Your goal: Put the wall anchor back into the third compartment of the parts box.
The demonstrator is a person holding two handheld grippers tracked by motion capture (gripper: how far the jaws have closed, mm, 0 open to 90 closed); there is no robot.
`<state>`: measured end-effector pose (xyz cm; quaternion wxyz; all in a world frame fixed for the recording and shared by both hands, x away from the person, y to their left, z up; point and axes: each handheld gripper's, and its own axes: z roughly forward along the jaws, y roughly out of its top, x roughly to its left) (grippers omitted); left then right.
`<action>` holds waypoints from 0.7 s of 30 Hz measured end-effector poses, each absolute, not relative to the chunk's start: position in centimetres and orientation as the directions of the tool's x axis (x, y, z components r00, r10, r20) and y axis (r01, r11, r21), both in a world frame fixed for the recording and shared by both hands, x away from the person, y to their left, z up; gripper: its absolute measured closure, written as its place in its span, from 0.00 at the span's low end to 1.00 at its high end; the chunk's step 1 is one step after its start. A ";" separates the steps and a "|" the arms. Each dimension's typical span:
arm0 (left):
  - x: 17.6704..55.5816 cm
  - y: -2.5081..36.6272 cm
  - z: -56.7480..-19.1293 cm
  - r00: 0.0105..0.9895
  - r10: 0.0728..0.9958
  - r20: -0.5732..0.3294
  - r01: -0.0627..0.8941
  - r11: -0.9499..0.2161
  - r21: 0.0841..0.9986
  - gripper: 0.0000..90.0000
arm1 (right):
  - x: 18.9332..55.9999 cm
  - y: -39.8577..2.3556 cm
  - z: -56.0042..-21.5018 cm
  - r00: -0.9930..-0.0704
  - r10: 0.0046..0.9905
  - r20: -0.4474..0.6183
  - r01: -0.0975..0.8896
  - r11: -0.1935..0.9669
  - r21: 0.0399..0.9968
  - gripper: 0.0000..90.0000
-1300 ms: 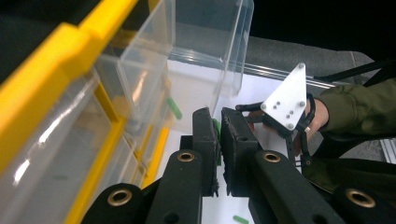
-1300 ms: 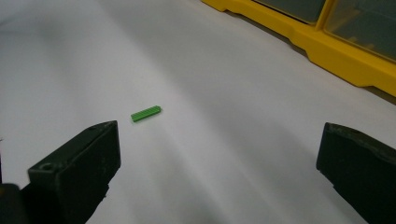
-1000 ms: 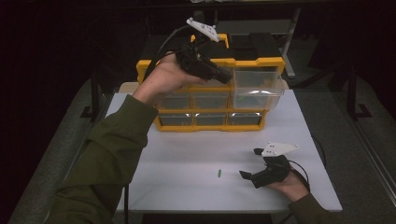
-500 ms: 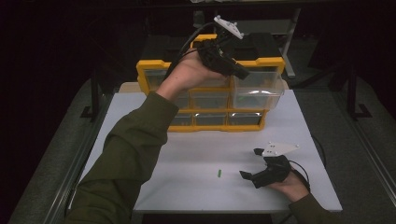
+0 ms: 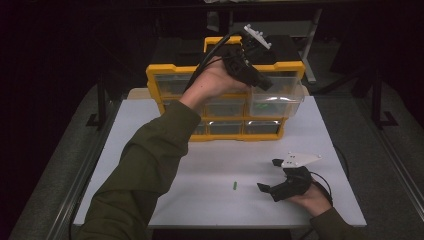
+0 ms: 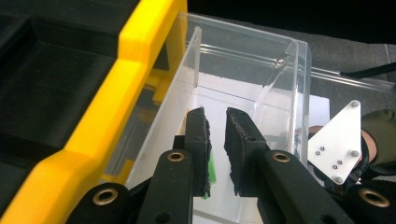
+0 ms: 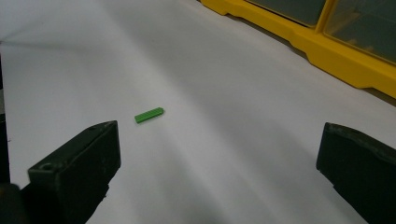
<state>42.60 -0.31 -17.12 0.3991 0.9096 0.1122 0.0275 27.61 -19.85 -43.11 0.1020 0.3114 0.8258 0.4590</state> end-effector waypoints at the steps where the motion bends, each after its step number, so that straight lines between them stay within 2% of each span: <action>1: 42.6 -0.1 -17.0 0.974 0.223 -0.041 0.180 -0.654 0.735 0.86 | 27.6 -19.8 -43.1 -0.786 0.607 0.118 0.420 0.385 0.822 0.00; 3: 42.5 0.3 -16.7 0.973 0.228 -0.046 0.187 -0.649 0.737 0.88 | 27.6 -19.8 -43.1 -0.786 0.607 0.117 0.420 0.385 0.821 0.00; 5: 42.3 1.1 -16.3 0.973 0.226 -0.048 0.187 -0.647 0.740 0.96 | 27.6 -19.8 -43.1 -0.786 0.608 0.116 0.420 0.386 0.821 0.00; 8: 42.2 1.8 -16.1 0.972 0.227 -0.055 0.191 -0.636 0.748 1.00 | 27.6 -19.8 -43.1 -0.786 0.607 0.115 0.419 0.386 0.822 0.00; 21: 41.0 6.2 -16.5 0.970 0.236 -0.059 0.198 -0.627 0.753 1.00 | 27.6 -19.8 -43.2 -0.782 0.611 0.121 0.429 0.388 0.816 0.00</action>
